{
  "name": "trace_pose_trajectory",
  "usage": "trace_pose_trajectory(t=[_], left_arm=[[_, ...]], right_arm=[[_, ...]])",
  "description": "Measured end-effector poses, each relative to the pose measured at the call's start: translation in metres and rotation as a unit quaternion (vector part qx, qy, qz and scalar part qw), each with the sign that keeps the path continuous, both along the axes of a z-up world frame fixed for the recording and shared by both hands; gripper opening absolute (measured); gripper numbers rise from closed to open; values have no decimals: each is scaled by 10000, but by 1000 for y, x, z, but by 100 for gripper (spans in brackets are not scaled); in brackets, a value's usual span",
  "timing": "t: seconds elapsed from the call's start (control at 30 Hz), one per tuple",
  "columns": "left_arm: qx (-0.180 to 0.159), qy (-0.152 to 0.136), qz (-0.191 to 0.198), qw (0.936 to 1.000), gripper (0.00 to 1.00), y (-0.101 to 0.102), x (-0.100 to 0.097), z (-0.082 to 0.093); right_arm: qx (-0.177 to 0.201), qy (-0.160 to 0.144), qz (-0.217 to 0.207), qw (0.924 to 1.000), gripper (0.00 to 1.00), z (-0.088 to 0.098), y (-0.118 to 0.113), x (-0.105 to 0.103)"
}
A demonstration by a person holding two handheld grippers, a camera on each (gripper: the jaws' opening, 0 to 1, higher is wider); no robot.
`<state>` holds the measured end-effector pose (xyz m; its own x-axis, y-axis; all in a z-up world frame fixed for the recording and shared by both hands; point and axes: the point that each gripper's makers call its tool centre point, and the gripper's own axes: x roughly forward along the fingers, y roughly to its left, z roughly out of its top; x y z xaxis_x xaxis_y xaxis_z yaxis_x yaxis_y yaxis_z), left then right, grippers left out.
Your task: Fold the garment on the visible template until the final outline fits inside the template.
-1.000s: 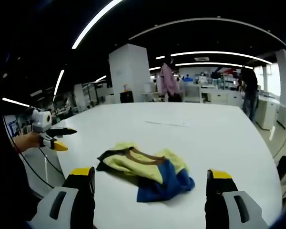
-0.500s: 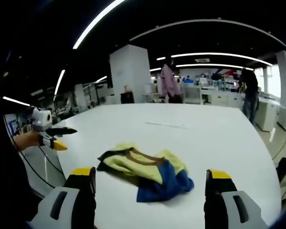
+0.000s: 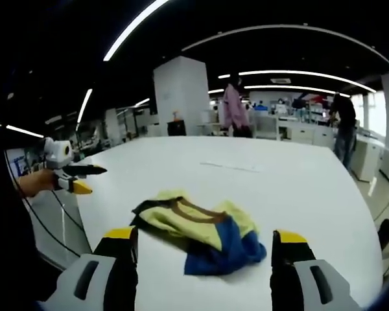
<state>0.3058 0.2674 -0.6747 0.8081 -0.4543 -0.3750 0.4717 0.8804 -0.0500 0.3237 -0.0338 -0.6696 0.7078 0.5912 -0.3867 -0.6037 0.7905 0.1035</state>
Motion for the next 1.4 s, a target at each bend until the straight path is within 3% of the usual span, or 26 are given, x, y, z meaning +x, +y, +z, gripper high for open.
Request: trace_pose_trajectory(t=[0.8,1.4], left_arm=[[-43,61,-331,9994,69,-29,27,-9],[35,424,-553,9976,44,-44,49,-39]], right_arm=[[-276,111,165,9994,54,-25,5,27],[-485,438,72,9978,30,-57,3,48]])
